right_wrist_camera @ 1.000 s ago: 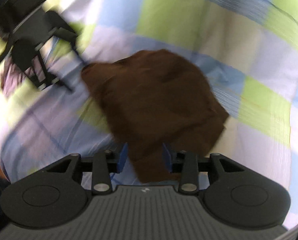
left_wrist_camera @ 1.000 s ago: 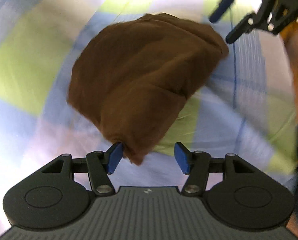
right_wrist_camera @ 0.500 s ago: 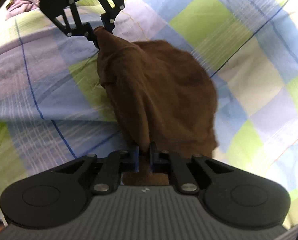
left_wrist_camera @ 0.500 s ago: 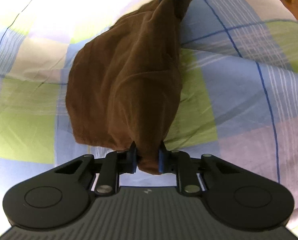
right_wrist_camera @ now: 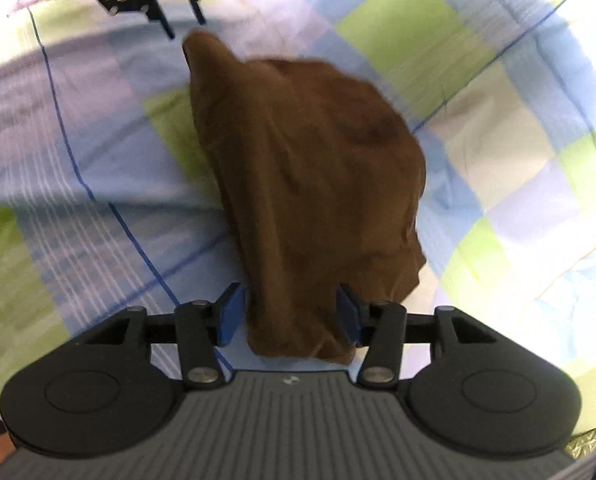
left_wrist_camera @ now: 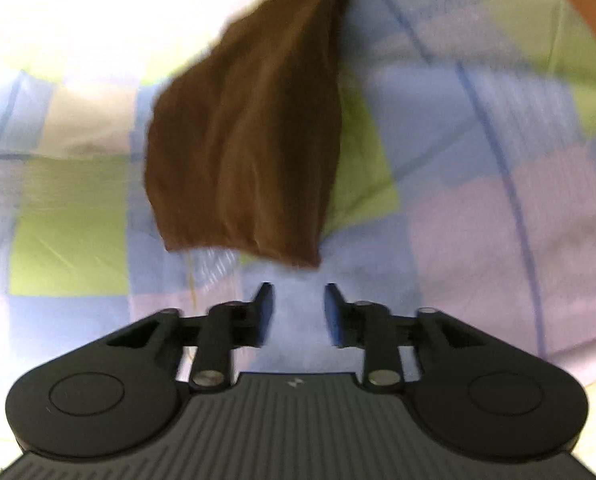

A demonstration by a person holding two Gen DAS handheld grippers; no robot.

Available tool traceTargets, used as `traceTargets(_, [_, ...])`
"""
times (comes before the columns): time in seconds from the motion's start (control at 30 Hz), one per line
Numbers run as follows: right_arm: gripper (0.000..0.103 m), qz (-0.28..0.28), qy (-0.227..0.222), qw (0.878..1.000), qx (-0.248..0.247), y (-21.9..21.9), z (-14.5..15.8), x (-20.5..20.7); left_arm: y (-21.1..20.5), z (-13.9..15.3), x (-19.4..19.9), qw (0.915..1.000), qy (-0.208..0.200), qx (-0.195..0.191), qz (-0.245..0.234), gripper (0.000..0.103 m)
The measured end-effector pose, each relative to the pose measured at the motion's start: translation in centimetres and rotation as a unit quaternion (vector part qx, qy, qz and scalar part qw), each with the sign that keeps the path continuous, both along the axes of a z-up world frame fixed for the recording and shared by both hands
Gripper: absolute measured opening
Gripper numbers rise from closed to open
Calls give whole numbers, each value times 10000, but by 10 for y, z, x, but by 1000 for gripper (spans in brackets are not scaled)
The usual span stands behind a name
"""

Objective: Fold clothes

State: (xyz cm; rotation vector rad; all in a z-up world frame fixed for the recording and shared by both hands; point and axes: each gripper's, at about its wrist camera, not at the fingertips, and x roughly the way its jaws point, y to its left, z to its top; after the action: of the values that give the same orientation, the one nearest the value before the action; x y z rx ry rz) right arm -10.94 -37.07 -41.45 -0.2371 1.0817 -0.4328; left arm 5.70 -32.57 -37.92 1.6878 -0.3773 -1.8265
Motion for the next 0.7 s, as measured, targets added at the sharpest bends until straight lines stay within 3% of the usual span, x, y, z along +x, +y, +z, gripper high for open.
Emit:
traceTargets(0.07, [46, -10, 8, 10000, -52, 6, -7, 5, 0, -1, -16, 9996, 225, -168, -6, 60])
traceTargets(0.2, [46, 18, 41, 9997, -259, 7, -25, 15, -13, -30, -20, 9995, 243, -171, -44, 58])
traceTargets(0.23, [44, 56, 32, 9996, -270, 5, -28, 16, -19, -44, -20, 9996, 104, -253, -69, 35])
traceTargets(0.27, [41, 101, 36, 9996, -274, 2, -31, 18, -31, -53, -16, 9997, 51, -253, -55, 27])
traceTargets(0.33, [9, 161, 109, 9996, -209, -7, -34, 20, -43, -48, -9, 9997, 243, -62, 39, 25])
traceTargets(0.4, [4, 191, 56, 9997, -151, -17, -26, 15, -47, -39, -4, 9993, 355, 69, 131, 21])
traceTargets(0.5, [3, 479, 39, 9986, -215, -22, -7, 10, -42, -25, -8, 9999, 136, -22, 67, 19])
traceTargets(0.7, [3, 965, -9, 9947, -353, -17, 34, -8, -23, 19, -32, 9986, 57, -89, 527, 18])
